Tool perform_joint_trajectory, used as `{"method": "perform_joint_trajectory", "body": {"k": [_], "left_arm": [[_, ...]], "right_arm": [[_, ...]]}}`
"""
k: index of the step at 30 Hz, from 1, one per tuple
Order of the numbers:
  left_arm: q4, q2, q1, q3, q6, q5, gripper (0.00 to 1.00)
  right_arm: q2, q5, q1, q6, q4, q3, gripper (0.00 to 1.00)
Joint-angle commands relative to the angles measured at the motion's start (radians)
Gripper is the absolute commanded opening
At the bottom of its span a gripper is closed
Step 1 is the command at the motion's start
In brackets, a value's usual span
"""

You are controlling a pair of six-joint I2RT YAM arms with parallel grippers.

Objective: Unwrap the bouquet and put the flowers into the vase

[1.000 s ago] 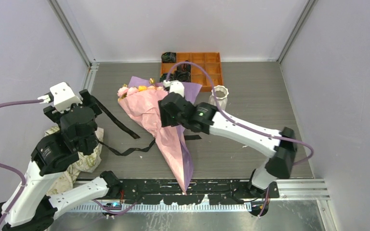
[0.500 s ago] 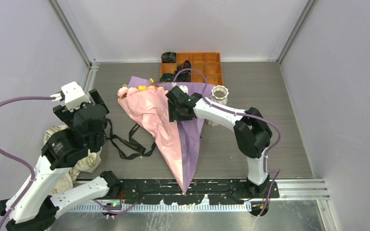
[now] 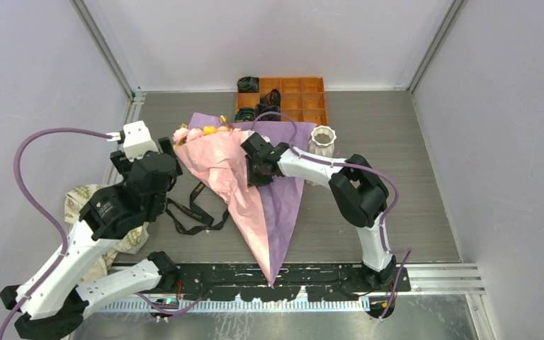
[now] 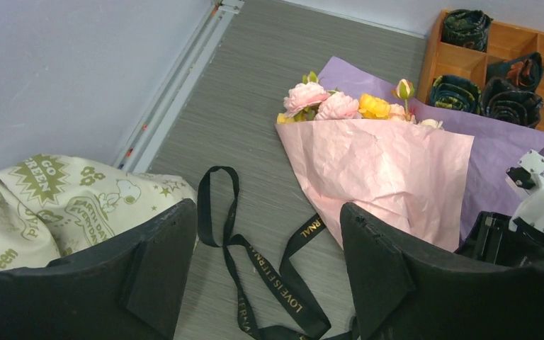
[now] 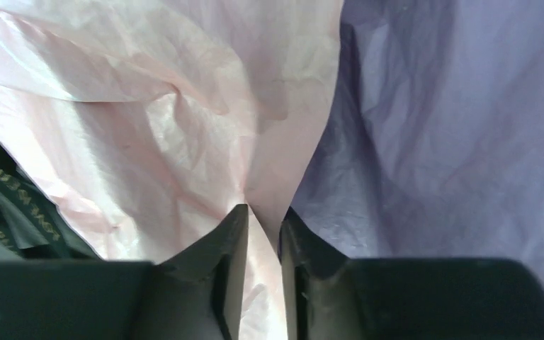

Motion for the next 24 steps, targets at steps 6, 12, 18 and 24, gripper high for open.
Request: {"method": "perform_joint_trajectory", "body": {"k": [6,12,18,24], "left_arm": [[-0.052,-0.104,0.004,0.043,-0.054,-0.018,0.73],[-0.081,-0.197,0.004,0.063,-0.073,-0.054,0.72],[-0.109,-0.253,0.004,0.072,-0.067,-0.089,0.71],[-0.116,-0.262,0.004,0.068,-0.066,-0.110,0.70]], "right_arm": [[-0.086,-0.089,0.016,0.033,0.122,0.001,0.01],[-0.176,-0.064,0.136,0.005,0.138,0.029,0.01],[-0.106,-0.052,0.291,-0.030,0.121,0.124,0.01],[0.067,-0.109,0.366,-0.019,0.089,0.244,0.01]]}}
